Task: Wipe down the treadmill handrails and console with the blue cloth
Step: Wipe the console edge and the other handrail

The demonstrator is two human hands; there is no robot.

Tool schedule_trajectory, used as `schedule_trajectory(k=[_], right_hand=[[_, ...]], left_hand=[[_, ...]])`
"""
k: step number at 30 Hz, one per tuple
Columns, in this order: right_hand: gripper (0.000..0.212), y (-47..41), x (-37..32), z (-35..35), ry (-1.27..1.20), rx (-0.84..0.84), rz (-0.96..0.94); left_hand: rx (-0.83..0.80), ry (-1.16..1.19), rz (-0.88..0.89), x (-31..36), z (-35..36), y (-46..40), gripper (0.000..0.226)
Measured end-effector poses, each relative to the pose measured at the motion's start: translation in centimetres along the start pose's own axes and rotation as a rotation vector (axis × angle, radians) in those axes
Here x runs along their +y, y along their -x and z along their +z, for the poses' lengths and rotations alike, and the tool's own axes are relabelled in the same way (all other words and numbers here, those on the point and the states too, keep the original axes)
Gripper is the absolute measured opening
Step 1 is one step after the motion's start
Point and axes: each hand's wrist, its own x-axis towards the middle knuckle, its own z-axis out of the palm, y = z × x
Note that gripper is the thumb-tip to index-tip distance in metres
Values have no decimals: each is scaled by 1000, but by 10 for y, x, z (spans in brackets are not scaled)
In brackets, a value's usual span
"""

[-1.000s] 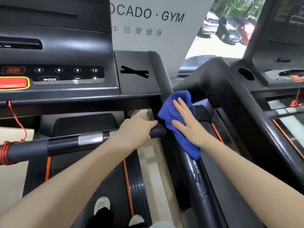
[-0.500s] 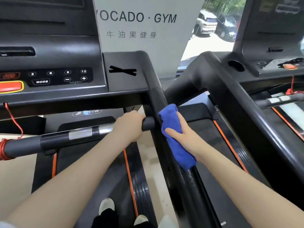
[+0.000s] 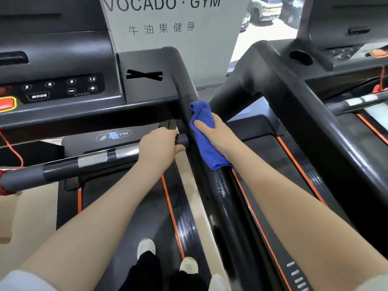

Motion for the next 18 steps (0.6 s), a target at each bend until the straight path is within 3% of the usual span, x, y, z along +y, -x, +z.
schedule_trajectory(k=[4,8,12,18], right_hand=[[61,35,9,2,187,33,-61],[86,72,18,11,534,70,-82],[87,93,17,32,933,209,-111],[81,68,6,35,1016,258,-149]], left_hand=[[-6,50,-39,3,-2,2,34],[-31,21,-34,5,-5,2,35],[-41,15,-2,3,-5,3,41],[-48,47,38,-5,-10,0,35]])
